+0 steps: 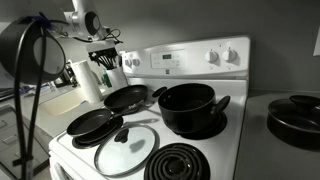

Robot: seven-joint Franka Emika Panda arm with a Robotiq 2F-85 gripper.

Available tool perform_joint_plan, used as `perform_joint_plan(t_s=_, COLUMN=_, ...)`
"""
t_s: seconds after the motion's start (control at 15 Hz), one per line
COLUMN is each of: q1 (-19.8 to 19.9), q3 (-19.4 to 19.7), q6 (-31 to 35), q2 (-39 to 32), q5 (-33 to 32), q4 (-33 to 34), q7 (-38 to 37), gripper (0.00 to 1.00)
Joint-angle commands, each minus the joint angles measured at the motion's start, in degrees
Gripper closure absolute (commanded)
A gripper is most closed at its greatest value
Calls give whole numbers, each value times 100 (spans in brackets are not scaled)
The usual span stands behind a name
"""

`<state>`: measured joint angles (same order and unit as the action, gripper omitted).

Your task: Press the switch on the left side of the stove

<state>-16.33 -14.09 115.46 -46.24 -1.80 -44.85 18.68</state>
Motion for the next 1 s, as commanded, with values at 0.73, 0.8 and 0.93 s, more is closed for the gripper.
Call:
perform_joint_plan(t_s=0.73, q1=-270, q3=364, q6=-717, q2=1758, q5=-1420, q4=-2239, q7=-912, gripper=0)
perform_joint_plan(t_s=0.8, q1=-261, q3=373, q6=-713, q2=1817, q5=-1487, q4=-2354, q7=-973, gripper=0)
perform_joint_plan(t_s=0.93, q1=-243, q3=383, q6=-711, q2=1930, q5=-1584, q4=-2556, q7=-1065, gripper=0)
